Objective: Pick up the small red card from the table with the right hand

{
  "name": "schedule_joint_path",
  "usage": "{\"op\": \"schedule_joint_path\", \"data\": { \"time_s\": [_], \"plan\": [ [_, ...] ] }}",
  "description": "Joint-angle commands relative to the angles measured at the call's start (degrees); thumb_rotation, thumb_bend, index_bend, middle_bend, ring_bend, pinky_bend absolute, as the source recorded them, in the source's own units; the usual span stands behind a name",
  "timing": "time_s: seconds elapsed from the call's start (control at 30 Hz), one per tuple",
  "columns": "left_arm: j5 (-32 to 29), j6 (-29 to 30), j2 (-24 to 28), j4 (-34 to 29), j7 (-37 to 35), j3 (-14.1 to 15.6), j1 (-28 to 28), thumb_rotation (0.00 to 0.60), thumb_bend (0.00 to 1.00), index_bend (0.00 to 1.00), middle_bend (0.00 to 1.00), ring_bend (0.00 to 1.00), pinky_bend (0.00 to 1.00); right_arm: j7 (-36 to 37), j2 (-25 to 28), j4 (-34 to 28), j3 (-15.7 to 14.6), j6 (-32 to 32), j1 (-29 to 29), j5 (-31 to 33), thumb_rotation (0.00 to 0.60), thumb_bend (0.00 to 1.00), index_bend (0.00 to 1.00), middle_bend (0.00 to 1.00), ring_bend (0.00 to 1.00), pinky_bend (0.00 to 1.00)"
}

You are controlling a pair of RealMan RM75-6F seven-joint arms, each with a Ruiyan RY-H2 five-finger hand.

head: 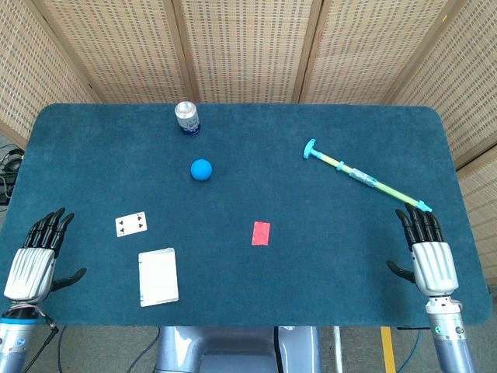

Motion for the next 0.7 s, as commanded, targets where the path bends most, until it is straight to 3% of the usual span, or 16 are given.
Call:
{"op": "schedule_joint_path", "data": {
  "time_s": [0.03, 0.7],
  "plan": [
    [0.06, 0.07, -0.02, 0.00, 0.13, 0.04, 0.04, 0.600, 0.15, 0.00, 0.00, 0.00, 0.08, -0.09, -0.05, 0.03, -0.12, 0.10, -0.08, -0.12, 0.600, 0.21, 0.05, 0.00, 0.00, 0.00],
    [-0.43, -0.11, 0.05, 0.08, -0.29, -0.21, -0.02, 0.600, 0.15, 0.00, 0.00, 0.00, 0.08, 0.45, 0.07, -0.38, -0.32, -0.88, 0.22, -0.20, 0.600, 0.21, 0.03, 0.00, 0.00, 0.00]
  ]
}}
